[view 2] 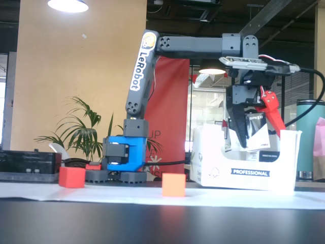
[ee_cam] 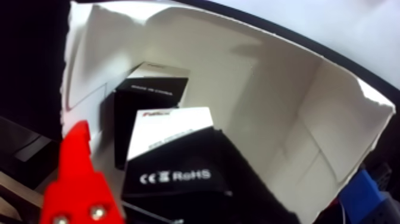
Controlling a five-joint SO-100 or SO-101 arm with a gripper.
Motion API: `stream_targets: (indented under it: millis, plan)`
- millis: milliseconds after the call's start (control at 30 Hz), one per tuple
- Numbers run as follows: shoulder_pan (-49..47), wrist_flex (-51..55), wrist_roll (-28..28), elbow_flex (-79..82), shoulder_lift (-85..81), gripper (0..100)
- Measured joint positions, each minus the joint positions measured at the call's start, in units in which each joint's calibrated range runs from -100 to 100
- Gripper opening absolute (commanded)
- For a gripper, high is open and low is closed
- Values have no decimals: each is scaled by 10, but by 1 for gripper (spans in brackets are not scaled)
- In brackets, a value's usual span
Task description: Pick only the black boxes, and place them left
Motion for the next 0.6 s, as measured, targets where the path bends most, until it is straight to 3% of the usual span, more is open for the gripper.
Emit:
stream_targets:
  millis: [300, 600]
  plan:
    - [19, -16, 70, 57, -177, 39]
    - [145, -17, 159, 69, -395, 39]
